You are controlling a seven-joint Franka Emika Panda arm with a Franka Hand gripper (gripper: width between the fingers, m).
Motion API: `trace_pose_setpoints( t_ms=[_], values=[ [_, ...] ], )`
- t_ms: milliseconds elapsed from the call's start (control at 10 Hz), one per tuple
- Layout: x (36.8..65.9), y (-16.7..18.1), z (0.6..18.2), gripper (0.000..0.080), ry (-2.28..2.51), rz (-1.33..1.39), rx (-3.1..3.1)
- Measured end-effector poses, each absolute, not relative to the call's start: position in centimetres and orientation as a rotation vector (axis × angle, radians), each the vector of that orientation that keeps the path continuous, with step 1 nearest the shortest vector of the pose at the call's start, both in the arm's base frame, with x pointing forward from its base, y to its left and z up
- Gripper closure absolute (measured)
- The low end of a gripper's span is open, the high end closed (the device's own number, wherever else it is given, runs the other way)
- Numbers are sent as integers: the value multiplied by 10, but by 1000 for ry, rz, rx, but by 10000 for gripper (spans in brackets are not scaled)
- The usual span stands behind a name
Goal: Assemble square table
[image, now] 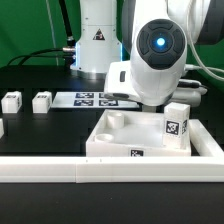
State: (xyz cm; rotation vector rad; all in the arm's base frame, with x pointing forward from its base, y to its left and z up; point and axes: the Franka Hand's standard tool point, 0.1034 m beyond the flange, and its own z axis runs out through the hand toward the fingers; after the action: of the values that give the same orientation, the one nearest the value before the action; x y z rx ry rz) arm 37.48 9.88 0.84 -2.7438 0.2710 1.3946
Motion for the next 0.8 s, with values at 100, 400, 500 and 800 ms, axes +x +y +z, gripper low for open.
trace_pose_setpoints(
  t_ms=[100,400,500,800],
  values=[
    [378,93,14,509,279,1398,-2743],
    [391,81,59,509,296,1440,-2687],
    [396,74,71,509,314,1439,-2671],
    [402,68,80,509,327,1385,-2691]
  ],
)
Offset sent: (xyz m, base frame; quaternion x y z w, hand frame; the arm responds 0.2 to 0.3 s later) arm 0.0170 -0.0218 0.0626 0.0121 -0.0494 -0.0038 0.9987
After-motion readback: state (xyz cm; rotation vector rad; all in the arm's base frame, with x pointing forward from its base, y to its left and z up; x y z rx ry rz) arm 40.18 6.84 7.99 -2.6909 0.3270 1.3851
